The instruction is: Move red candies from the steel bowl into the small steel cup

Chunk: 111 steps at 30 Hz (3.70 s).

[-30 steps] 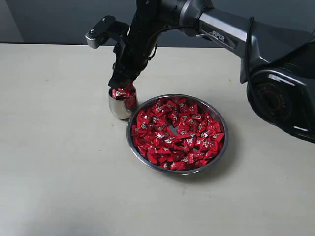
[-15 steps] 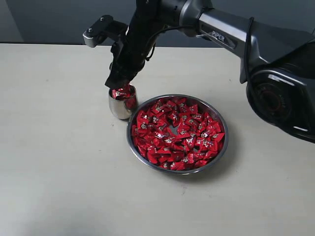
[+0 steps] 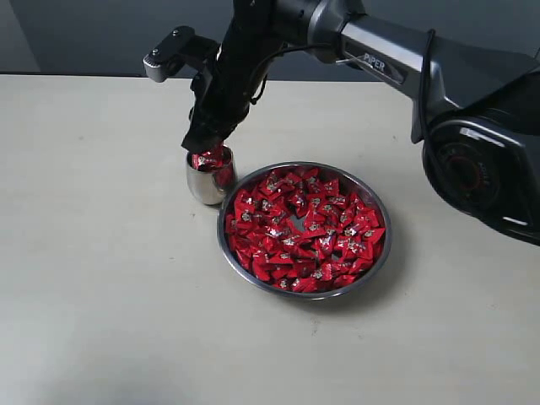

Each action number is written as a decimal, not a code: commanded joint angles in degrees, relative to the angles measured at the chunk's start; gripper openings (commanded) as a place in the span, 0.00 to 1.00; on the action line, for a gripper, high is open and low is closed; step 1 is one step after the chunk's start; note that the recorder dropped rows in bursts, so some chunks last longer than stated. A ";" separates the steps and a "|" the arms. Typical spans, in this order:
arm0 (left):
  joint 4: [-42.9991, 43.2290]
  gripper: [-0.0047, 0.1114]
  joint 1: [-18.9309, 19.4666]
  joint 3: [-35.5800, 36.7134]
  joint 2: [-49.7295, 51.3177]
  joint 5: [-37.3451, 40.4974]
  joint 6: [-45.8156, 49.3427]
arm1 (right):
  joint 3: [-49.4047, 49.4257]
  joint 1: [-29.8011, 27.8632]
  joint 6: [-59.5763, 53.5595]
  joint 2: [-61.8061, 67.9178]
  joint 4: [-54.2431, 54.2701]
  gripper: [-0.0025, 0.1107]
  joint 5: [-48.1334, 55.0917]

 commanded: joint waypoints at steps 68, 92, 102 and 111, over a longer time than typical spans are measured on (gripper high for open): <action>0.04 0.04 -0.44 0.22 -0.26 -0.10 -0.15 | 36.82 -7.44 31.56 -37.30 -13.72 0.01 -33.17; 0.04 0.04 -0.44 0.22 -0.26 -0.10 -0.15 | 91.96 -11.37 40.98 -79.09 -11.24 0.01 -60.85; 0.04 0.04 -0.44 0.22 -0.26 -0.10 -0.15 | 96.52 -16.61 41.41 -83.54 -11.57 0.01 -56.77; 0.04 0.04 -0.44 0.22 -0.26 -0.10 -0.15 | 96.52 -16.61 41.40 -83.75 -22.26 0.01 -55.05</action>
